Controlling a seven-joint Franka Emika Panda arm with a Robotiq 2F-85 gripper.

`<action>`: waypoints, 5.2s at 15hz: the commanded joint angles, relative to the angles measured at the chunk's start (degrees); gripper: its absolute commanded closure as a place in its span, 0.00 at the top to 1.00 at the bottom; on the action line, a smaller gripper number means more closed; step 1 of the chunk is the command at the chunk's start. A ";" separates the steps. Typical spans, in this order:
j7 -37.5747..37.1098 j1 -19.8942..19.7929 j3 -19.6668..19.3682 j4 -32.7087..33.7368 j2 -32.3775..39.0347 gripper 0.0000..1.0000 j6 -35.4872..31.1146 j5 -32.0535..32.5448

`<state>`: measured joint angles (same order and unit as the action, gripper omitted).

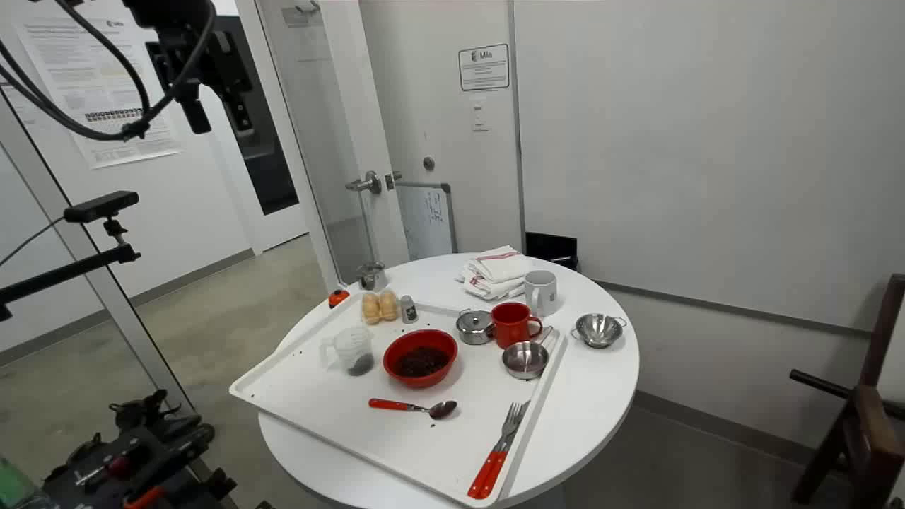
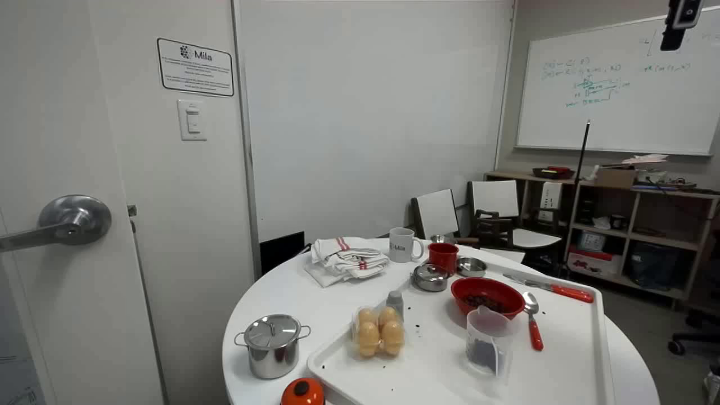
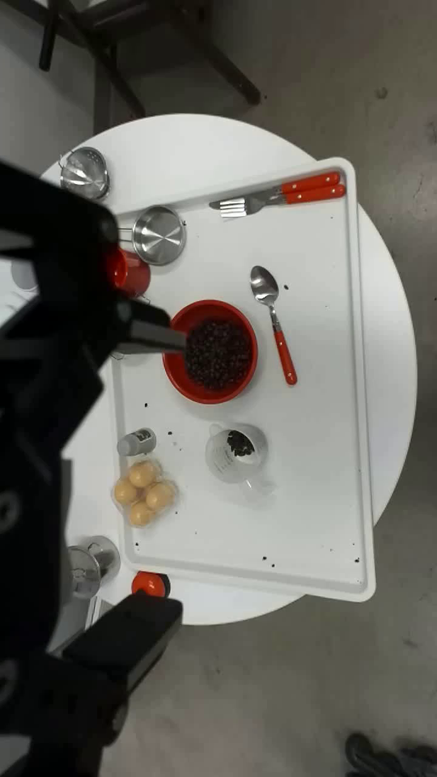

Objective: Pour the contents of the jug into the bowl

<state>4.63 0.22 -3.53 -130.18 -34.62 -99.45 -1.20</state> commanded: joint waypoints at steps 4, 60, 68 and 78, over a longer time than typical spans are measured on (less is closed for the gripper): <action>0.15 -0.34 0.24 0.13 0.06 1.00 0.08 -0.15; -76.58 12.16 5.70 17.45 61.05 1.00 -21.71 2.40; -88.65 15.55 2.17 15.46 64.85 1.00 -33.71 4.25; -85.28 16.29 3.04 15.17 66.42 1.00 -31.49 5.69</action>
<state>-81.84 15.83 -0.45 -114.81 32.03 -131.47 2.69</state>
